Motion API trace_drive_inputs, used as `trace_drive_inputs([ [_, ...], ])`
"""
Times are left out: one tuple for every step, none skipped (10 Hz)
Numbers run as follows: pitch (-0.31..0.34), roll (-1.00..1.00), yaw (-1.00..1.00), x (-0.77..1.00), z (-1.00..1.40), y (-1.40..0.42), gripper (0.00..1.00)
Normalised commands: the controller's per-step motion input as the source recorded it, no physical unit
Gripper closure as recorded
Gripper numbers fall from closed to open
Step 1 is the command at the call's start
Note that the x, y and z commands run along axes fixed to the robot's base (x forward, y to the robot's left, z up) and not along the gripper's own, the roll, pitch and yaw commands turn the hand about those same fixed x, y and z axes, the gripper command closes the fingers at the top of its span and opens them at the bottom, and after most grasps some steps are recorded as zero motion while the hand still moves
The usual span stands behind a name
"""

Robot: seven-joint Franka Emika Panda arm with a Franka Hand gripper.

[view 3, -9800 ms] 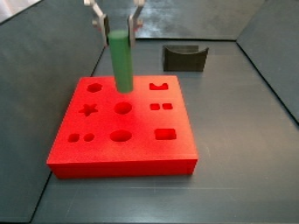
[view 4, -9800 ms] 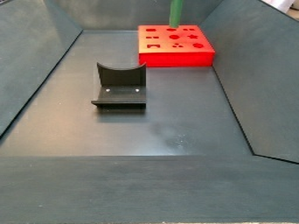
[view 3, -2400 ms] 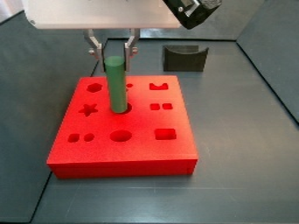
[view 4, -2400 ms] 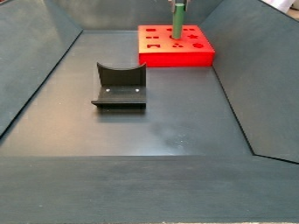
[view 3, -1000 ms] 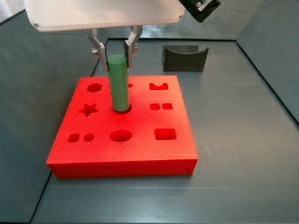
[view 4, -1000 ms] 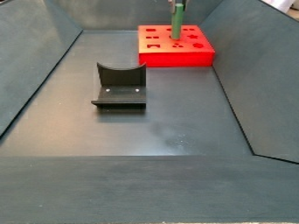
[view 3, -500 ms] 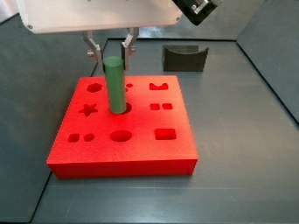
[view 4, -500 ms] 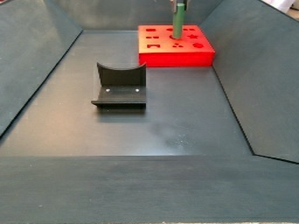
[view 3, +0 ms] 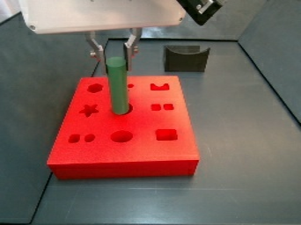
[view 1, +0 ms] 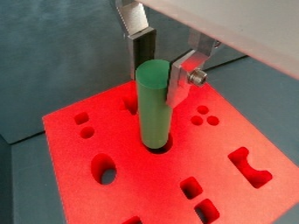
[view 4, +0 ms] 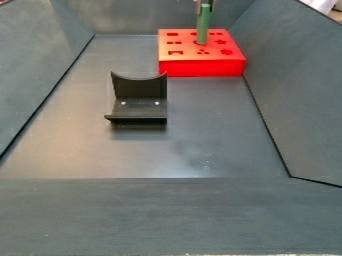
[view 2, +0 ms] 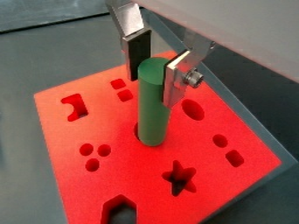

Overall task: Pick up the round object. Move up. Move to above the board. Insert the round object.
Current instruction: Insert the round object.

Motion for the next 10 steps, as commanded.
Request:
trace_drive_inputs([
  [0.0, 0.1, 0.0, 0.24, -0.3, -0.04, 1.0],
  [0.004, 0.12, 0.0, 0.31, -0.39, -0.01, 1.0],
  [0.0, 0.12, 0.0, 0.27, -0.4, 0.0, 1.0],
  [0.016, 0.07, 0.0, 0.14, -0.16, 0.0, 1.0],
  [0.0, 0.03, 0.0, 0.0, 0.0, 0.0, 1.0],
  [-0.1, 0.11, 0.0, -0.03, -0.44, -0.01, 1.0],
  [-0.19, 0.12, 0.0, -0.11, -0.56, -0.01, 1.0],
  [-0.206, 0.1, 0.0, -0.12, -0.51, -0.01, 1.0],
  [-0.209, 0.06, 0.0, -0.11, -0.47, 0.0, 1.0],
  [-0.207, 0.09, 0.0, -0.09, -0.47, -0.01, 1.0],
])
